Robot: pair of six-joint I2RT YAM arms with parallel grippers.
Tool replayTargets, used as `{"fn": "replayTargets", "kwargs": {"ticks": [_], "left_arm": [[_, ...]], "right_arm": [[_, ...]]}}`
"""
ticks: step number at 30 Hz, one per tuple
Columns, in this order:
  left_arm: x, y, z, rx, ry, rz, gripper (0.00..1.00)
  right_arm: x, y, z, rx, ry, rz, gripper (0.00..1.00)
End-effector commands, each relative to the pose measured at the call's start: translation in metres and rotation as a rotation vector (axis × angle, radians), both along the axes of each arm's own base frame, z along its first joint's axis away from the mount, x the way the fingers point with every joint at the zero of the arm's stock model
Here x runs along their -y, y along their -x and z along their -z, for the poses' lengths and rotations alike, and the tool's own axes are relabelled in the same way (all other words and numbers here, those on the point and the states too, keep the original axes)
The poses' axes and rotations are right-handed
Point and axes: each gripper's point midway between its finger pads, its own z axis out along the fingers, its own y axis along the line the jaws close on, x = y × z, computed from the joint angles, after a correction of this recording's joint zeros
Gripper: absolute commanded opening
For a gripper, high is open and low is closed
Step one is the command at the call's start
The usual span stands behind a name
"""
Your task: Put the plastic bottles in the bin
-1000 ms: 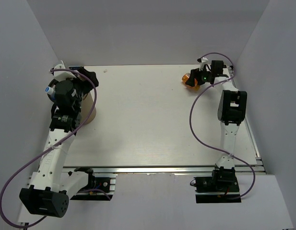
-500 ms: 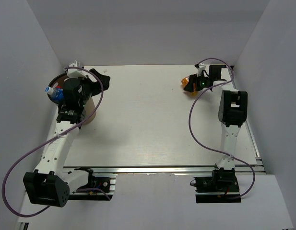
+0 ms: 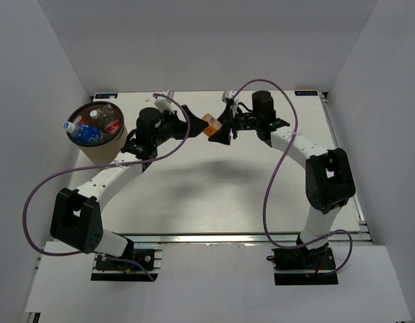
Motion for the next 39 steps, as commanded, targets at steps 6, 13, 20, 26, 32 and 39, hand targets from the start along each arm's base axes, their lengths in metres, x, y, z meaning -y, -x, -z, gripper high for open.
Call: {"fn": "replayTargets", "kwargs": {"ticks": [6, 13, 20, 26, 32, 39], "left_arm": [[0.01, 0.006, -0.042, 0.091, 0.082, 0.007, 0.98], [0.019, 0.01, -0.03, 0.078, 0.042, 0.046, 0.98], [0.017, 0.007, -0.021, 0.059, -0.013, 0.034, 0.98], [0.027, 0.011, -0.024, 0.069, 0.033, 0.085, 0.98], [0.026, 0.008, -0.034, 0.094, 0.055, 0.069, 0.26], [-0.047, -0.034, -0.077, 0.19, -0.116, -0.316, 0.09]], "right_arm": [[-0.032, 0.038, -0.047, 0.1, -0.159, -0.082, 0.22], [-0.039, 0.045, -0.069, 0.136, -0.216, -0.057, 0.21], [-0.032, 0.037, -0.084, 0.177, -0.247, 0.039, 0.2], [-0.038, 0.05, -0.085, 0.185, -0.267, -0.037, 0.21], [-0.038, 0.052, -0.076, 0.17, -0.257, -0.038, 0.51], [-0.024, 0.053, -0.052, 0.121, -0.214, 0.068, 0.89]]}}
